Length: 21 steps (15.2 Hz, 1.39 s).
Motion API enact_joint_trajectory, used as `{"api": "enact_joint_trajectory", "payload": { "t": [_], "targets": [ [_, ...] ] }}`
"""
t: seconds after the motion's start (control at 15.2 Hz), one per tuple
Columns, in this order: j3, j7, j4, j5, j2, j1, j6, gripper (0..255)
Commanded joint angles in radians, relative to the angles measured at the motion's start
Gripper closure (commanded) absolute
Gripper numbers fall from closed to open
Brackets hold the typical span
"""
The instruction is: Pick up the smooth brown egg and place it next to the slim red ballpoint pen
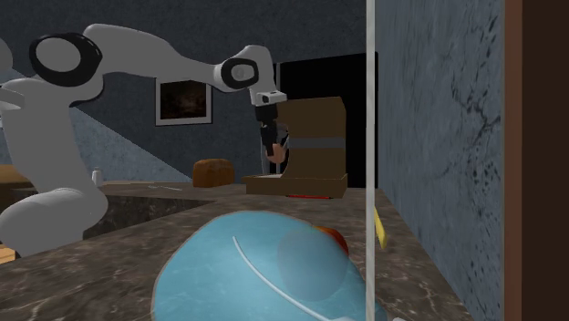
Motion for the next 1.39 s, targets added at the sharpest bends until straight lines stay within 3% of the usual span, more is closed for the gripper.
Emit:
{"api": "enact_joint_trajectory", "payload": {
  "t": [0.0, 0.2, 1.32],
  "targets": [
    [0.035, 0.059, 0.042, -0.015, 0.027, 0.016, -0.004, 255],
    [0.091, 0.149, 0.108, -0.046, 0.081, 0.042, -0.002, 255],
    [0.097, 0.110, -0.138, -0.022, 0.064, 0.050, 0.225, 255]
  ]
}}
